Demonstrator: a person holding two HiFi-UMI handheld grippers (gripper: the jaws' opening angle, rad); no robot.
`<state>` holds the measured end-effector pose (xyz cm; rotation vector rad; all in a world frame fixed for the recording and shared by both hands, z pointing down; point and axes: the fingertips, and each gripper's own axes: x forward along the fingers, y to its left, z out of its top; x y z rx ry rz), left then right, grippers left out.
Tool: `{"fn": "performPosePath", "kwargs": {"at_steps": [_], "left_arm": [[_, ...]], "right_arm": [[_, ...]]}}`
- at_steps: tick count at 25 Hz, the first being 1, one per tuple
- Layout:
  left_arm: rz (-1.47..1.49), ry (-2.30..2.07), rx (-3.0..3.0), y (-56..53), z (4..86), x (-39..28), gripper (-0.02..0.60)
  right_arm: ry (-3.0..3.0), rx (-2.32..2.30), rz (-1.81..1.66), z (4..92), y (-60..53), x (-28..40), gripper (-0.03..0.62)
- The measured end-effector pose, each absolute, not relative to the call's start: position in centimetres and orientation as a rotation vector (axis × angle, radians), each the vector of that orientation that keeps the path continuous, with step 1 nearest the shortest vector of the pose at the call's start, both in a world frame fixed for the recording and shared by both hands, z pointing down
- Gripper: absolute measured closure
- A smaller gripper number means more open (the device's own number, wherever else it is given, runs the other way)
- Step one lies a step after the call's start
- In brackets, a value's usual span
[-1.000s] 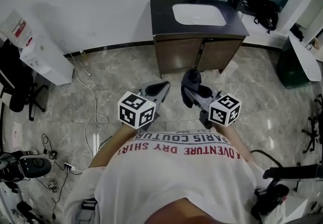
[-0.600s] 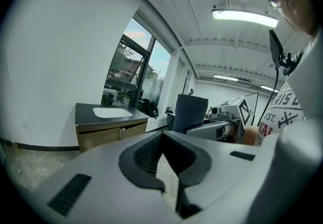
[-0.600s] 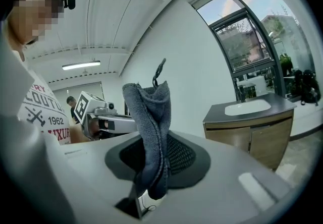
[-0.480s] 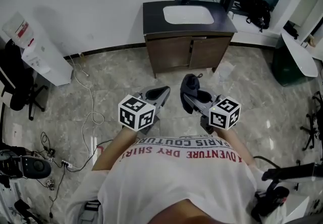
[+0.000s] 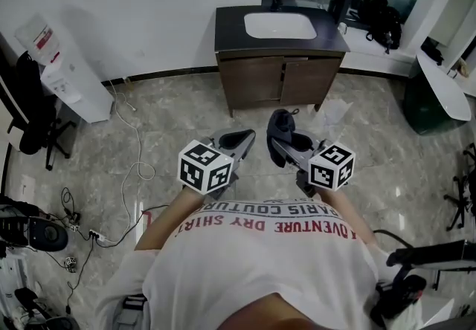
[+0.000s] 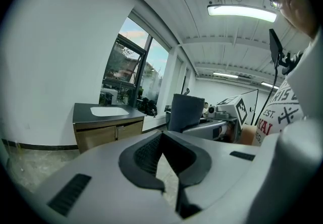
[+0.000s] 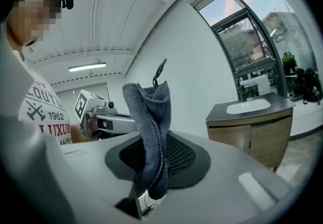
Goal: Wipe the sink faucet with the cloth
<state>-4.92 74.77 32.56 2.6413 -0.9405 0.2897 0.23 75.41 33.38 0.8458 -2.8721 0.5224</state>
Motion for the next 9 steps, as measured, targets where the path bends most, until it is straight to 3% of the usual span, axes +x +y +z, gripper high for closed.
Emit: {"fn": "performPosePath", "kwargs": {"at_steps": [9], "left_arm": [[0.305,-0.962,2.637,76.2,33.2,-6.0,0.58]], "right_arm": [[-2.883,0.804,0.531,34.3,76.8,-1.3,0.513]]}}
